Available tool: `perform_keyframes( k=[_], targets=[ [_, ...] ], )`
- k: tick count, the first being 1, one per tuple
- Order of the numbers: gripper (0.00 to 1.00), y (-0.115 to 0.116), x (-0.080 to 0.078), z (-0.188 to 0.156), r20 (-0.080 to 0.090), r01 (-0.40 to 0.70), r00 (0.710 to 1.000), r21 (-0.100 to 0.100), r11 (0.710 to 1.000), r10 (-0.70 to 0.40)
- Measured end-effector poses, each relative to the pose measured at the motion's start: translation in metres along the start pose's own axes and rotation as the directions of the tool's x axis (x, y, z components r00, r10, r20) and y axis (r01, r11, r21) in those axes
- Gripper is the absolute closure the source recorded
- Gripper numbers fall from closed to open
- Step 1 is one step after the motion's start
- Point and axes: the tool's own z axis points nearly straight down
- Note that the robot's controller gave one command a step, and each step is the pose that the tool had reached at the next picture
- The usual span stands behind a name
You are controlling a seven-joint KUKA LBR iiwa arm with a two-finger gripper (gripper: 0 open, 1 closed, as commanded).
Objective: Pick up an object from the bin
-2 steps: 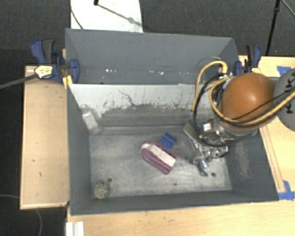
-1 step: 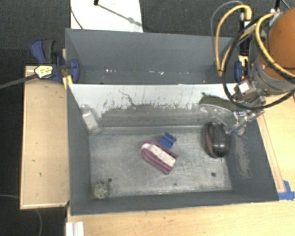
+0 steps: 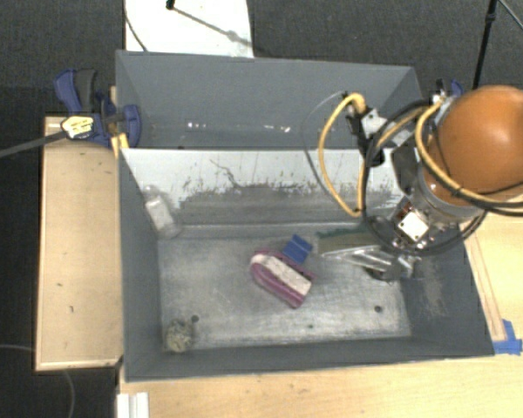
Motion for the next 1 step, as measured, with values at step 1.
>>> perform_keyframes(
  k=[1],
  targets=[
    [1.00, 0.0284, -0.0365, 0.0226, 0.000, 0.584, 0.812, -0.003, 0.812, -0.584]
  ],
)
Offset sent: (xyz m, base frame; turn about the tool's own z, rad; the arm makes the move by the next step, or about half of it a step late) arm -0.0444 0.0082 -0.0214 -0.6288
